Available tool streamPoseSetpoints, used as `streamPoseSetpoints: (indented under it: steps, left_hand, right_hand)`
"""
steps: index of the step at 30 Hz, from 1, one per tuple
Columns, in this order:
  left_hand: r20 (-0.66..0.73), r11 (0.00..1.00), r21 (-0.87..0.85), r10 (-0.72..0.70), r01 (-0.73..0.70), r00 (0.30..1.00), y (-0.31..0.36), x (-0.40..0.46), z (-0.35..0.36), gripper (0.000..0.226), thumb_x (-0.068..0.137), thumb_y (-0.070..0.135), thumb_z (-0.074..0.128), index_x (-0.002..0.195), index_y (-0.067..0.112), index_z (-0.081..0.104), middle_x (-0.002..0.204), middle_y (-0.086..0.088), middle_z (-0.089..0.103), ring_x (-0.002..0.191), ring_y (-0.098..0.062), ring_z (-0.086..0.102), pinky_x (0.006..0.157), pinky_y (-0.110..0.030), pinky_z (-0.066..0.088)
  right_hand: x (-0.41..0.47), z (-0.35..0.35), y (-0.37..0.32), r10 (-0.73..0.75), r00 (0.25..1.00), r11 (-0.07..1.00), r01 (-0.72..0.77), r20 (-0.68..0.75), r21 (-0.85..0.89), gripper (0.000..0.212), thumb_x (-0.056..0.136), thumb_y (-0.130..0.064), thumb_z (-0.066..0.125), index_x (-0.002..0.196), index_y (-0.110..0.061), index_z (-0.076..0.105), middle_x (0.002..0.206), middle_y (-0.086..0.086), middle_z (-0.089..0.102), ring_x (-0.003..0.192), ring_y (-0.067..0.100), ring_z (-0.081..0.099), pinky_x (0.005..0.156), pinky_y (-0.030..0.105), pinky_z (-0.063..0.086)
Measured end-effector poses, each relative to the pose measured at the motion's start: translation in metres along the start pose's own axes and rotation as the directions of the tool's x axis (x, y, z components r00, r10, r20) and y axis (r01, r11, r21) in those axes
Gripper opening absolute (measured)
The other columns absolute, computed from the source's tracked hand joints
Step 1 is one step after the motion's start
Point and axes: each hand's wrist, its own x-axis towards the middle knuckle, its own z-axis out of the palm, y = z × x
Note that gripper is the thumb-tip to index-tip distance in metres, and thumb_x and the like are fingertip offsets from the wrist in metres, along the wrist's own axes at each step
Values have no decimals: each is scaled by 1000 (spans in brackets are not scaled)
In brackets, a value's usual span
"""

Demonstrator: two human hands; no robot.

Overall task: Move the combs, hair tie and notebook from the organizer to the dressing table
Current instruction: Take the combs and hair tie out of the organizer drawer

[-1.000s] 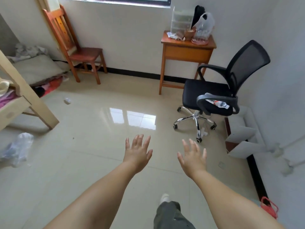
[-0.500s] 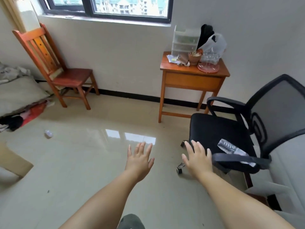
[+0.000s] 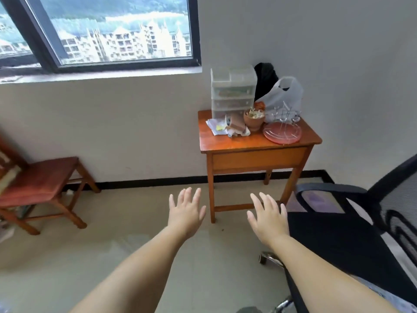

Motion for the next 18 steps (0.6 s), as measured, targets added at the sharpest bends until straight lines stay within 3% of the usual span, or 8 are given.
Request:
streamPoseSetpoints:
  steps: [6, 11, 15, 18]
  left_hand:
    - [-89, 988, -51, 144, -149, 986, 16, 185, -26, 60, 94, 49, 23, 148, 27, 6, 158, -5, 14, 147, -22, 6, 118, -53, 1]
    - [-156, 986, -126, 90, -110, 984, 23, 325, -56, 56, 96, 43, 22, 148, 28, 7, 159, -5, 14, 147, -22, 8, 120, -50, 7]
    - [-225, 973, -182, 98, -141, 969, 22, 422, -94, 54, 97, 37, 25, 148, 23, 13, 157, -8, 17, 145, -25, 13, 119, -44, 14]
    - [-280, 955, -232, 118, -186, 953, 21, 478, -116, 53, 96, 31, 32, 147, 21, 19, 153, -9, 24, 142, -26, 18, 117, -42, 20]
  right_hand:
    - [171, -23, 1, -12, 996, 998, 18, -92, 55, 53, 96, -43, 32, 144, -22, 29, 150, 1, 36, 139, 18, 29, 113, 38, 27]
    - [324, -47, -15, -66, 982, 955, 114, -178, 275, 45, 95, -37, 37, 136, -18, 41, 139, 1, 47, 125, 21, 44, 94, 35, 43]
    - [438, -72, -31, 4, 984, 863, 87, -179, 497, 33, 94, -25, 39, 121, -14, 55, 126, 6, 55, 108, 24, 55, 88, 37, 47]
    - [504, -80, -42, 170, 981, 704, -55, -93, 708, 33, 92, -22, 40, 120, -14, 56, 120, 9, 58, 102, 24, 57, 90, 39, 49]
